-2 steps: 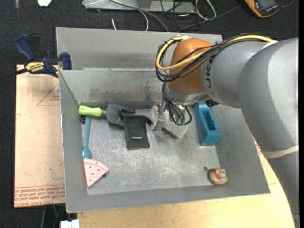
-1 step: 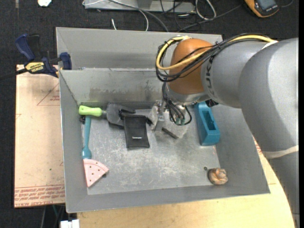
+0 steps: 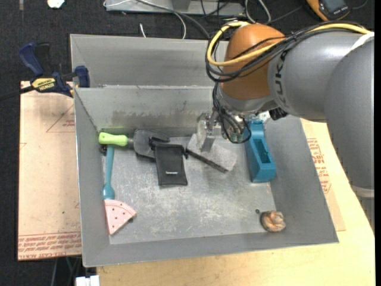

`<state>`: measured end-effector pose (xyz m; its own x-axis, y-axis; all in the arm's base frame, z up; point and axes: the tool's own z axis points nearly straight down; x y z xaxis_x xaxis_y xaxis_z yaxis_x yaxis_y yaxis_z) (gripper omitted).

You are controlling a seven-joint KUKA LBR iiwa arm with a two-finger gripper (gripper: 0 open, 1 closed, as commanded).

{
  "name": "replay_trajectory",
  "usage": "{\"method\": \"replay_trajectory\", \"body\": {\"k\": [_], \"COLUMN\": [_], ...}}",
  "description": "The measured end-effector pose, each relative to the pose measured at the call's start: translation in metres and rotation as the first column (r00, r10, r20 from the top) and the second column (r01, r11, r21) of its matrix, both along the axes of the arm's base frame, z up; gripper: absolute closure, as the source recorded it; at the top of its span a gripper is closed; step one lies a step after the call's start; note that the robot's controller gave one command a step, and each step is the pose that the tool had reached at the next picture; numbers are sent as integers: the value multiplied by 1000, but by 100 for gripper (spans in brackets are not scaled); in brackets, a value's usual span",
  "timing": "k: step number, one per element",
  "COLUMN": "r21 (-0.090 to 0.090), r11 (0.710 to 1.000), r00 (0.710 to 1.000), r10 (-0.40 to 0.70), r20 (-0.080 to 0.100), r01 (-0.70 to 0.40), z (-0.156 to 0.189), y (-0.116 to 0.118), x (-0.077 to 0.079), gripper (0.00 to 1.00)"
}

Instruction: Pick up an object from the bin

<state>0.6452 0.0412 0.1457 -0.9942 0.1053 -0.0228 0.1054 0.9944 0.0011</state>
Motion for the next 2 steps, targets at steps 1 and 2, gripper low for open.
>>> {"method": "replay_trajectory", "body": {"k": [1, 2], "r21": [-2, -2], "r11": [995, 995], "r00": [995, 995], "r10": [97, 97], "r20": [-1, -2], "r01": [-97, -97], "z": [72, 72], "y": [7, 7], "x": [-16, -16], "gripper": [0, 0]}}
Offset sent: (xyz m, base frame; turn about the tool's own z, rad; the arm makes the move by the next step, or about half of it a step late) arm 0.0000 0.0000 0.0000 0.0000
